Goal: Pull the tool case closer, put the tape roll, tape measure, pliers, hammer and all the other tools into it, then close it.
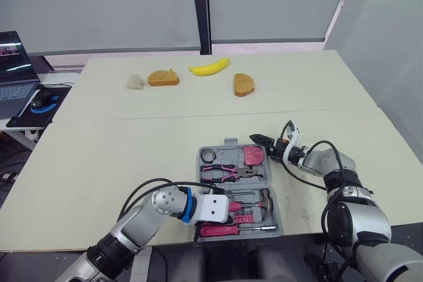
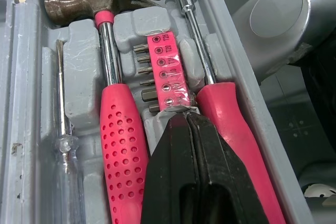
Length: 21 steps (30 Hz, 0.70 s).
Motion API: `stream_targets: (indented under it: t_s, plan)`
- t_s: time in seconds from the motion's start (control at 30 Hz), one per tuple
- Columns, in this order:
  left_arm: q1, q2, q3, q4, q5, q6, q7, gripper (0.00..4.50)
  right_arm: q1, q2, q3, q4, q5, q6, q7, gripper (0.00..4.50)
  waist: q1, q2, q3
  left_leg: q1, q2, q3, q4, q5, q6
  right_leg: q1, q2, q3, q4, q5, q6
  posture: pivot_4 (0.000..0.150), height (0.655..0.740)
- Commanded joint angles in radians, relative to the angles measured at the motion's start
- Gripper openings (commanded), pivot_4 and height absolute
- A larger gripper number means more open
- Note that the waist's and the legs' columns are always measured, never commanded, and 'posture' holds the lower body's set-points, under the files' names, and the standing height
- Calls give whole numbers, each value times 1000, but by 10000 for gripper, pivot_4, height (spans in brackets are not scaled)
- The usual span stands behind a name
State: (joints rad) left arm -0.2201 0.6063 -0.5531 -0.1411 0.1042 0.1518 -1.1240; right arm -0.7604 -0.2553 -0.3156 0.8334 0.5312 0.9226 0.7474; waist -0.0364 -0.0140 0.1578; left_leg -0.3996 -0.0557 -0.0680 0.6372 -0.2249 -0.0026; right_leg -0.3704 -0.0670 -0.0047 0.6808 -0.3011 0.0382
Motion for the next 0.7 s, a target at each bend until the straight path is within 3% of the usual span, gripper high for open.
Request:
stream_targets:
  t_s: [0.03,0.5,0.7]
  plan:
    - [4,11,-26,52,41,19,0,0,3,3,-9,-132,75,76,52,44266,0,0,0,0,0,0,0,0,0,0,0,0,0,0,0,1500,7400]
    - [-27,1,7,55,34,-30,33,0,95,-68,23,-485,172,276,69,44266,7,1,1,-1,-1,0,0,0,0,0,-2,-1,0,0,0,1500,7400]
    - [-23,-22,81,-61,-84,28,27,0,116,-83,16,-599,242,376,50,44266,6,1,2,-2,-1,-1,0,0,0,-1,-3,-2,0,0,0,1500,7400]
